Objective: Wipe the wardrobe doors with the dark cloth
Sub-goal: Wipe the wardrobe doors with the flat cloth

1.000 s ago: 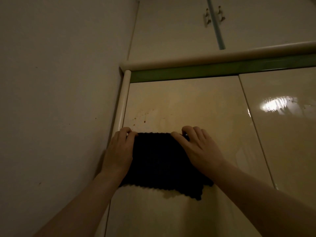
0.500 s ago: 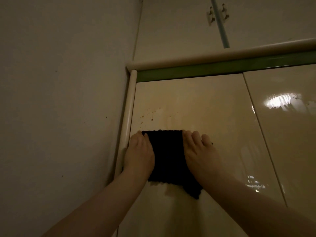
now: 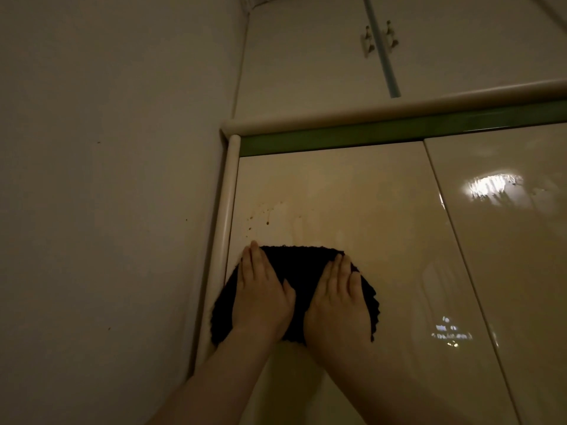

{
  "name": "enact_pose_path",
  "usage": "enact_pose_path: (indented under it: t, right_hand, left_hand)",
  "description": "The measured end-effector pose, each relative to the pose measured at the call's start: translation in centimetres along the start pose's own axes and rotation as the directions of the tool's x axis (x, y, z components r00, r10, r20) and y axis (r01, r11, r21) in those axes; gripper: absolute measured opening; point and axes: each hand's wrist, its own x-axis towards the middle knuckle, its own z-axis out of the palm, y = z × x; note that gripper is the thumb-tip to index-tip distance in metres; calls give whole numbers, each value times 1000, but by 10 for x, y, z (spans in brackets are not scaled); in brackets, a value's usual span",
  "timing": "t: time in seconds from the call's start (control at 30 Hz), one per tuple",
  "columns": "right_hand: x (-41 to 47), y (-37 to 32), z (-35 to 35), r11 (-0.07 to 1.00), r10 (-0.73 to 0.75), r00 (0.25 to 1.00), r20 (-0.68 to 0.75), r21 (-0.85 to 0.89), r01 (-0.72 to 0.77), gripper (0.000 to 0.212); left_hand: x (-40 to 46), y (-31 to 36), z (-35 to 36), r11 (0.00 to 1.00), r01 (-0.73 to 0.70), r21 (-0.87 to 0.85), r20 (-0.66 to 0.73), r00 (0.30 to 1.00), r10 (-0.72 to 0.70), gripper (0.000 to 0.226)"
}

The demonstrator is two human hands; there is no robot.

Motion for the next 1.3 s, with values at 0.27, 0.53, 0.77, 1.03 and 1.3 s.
enact_pose_path:
  t: [0.27,0.53,0.77,1.03,1.3]
  right_hand:
    - [8,0,26,946,84,963,-255,325,4,81]
    - [43,12,37,963,55,908,-414,263,61,75]
    - [83,17,13,971,-62,926,-373,191,142,81]
    - [148,27,-12,980,-98,929,-358,127,152,80]
    - [216,36,-37,981,-136,913,-384,73,177,78]
  left_hand:
    - [-10,-26,20,991,-132,-14,-110,985,130,75]
    - [14,-33,21,986,-167,3,-188,968,164,77]
    - [62,-40,10,982,-186,39,-213,958,191,82]
    - [126,-30,-9,975,-197,101,-205,955,214,68]
    - [188,-17,-27,980,-165,116,-169,969,183,68]
